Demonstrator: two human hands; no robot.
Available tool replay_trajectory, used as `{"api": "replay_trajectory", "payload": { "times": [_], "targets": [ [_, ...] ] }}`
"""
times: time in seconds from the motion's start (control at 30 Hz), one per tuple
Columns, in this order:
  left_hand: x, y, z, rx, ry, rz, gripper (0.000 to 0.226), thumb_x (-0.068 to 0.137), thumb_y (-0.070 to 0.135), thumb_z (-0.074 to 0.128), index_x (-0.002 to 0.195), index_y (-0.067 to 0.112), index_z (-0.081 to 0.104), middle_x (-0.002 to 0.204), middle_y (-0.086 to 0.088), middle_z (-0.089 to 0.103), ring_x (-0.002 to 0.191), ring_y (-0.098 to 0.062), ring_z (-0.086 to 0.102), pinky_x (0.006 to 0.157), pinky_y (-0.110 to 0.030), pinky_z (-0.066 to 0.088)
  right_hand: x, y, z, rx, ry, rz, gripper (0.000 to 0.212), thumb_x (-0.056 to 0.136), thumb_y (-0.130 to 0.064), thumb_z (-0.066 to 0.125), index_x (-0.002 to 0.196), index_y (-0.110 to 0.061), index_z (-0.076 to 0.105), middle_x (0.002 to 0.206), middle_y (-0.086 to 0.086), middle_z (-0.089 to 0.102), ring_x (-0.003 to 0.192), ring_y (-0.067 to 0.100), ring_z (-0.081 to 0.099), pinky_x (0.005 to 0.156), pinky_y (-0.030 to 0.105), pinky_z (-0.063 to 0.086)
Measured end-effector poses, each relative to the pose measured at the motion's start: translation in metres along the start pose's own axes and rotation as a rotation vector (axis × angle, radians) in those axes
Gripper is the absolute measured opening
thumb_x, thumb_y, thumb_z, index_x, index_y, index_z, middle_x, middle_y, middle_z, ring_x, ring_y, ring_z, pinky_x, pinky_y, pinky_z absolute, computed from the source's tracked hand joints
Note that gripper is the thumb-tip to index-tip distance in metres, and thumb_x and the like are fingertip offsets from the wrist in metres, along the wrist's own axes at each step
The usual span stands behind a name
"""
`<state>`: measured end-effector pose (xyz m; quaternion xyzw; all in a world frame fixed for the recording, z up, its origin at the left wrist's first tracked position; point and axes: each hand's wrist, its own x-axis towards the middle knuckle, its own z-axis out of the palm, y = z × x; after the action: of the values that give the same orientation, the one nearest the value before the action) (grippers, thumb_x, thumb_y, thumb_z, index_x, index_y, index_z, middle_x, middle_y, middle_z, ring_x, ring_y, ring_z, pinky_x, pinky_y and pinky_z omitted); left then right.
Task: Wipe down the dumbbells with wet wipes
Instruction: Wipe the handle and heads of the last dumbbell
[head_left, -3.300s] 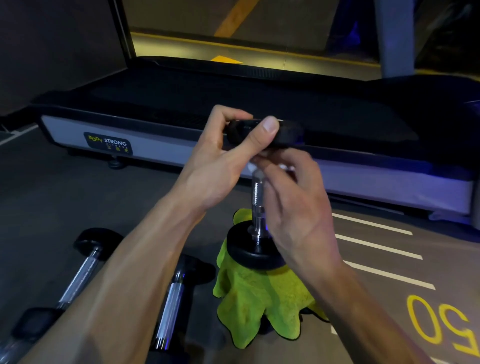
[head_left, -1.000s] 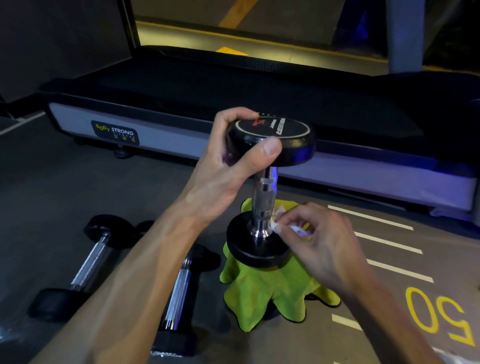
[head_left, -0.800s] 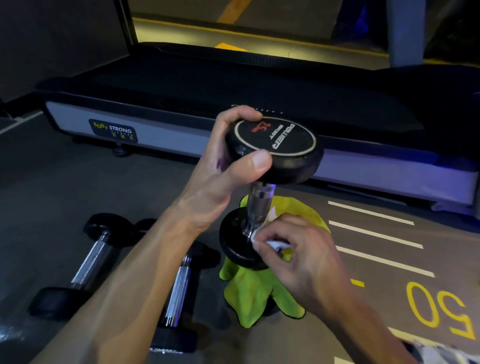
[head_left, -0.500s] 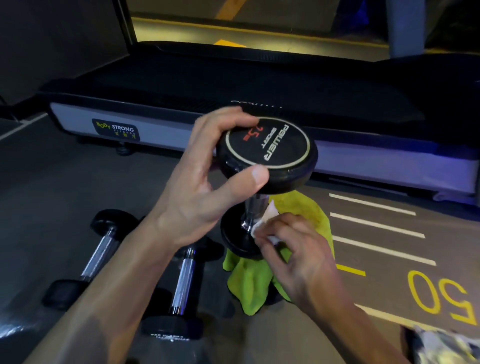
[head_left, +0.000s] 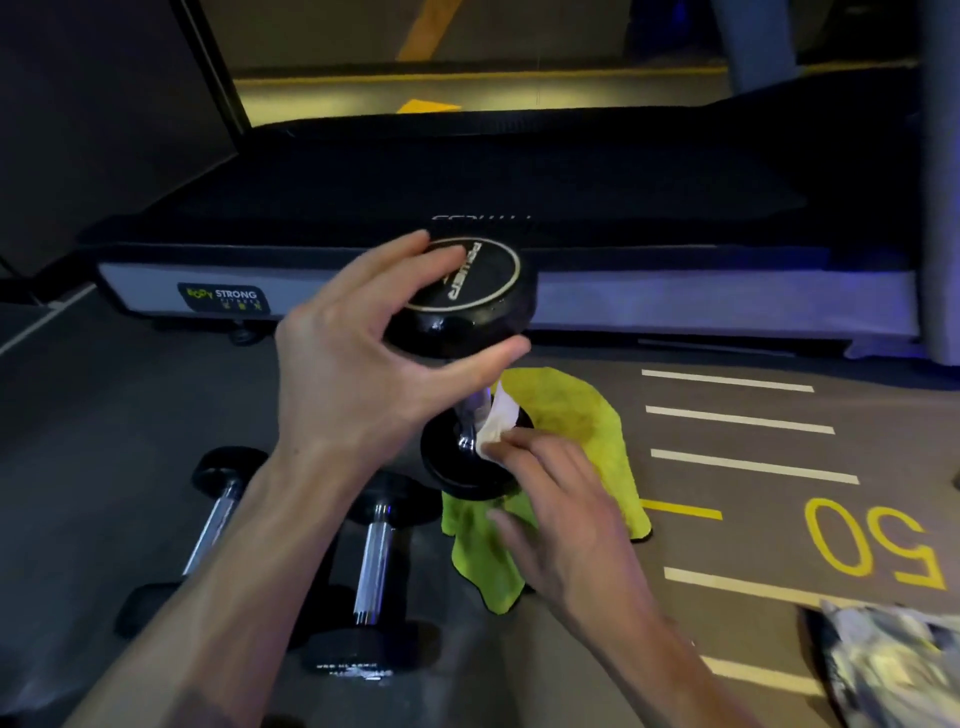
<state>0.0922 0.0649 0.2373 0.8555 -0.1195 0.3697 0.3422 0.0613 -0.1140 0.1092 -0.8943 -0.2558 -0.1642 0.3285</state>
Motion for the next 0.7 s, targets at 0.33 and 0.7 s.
{"api": "replay_trajectory", "payload": {
  "times": [0.33,0.7],
  "targets": [
    [0.029,0.046,0.024,-0.086,-0.096,0.2,0.066,0.071,0.06,0.091,0.121,0.018,0.078,0.127,0.005,0.073,0.118,-0.001,0.067,0.104,-0.026,0.053,-0.014,0.017,-0.035,0.005,0.15,-0.02,0.044,0.088,-0.015,0.079,0.129,-0.016,0.063,0.13,-0.007,0.056,0.123,0.014,0.053,0.108,0.017,0.035],
    [0.049,0.015,0.056,-0.308,-0.274,-0.142,0.054,0.076,0.057,0.083,0.122,0.03,0.073,0.117,0.013,0.073,0.11,-0.002,0.069,0.099,-0.03,0.056,0.008,0.013,-0.048,0.254,0.217,0.259,0.02,0.099,-0.025,0.054,0.103,-0.027,0.074,0.105,-0.021,0.065,0.106,0.006,0.059,0.092,0.015,0.041]
  ]
}}
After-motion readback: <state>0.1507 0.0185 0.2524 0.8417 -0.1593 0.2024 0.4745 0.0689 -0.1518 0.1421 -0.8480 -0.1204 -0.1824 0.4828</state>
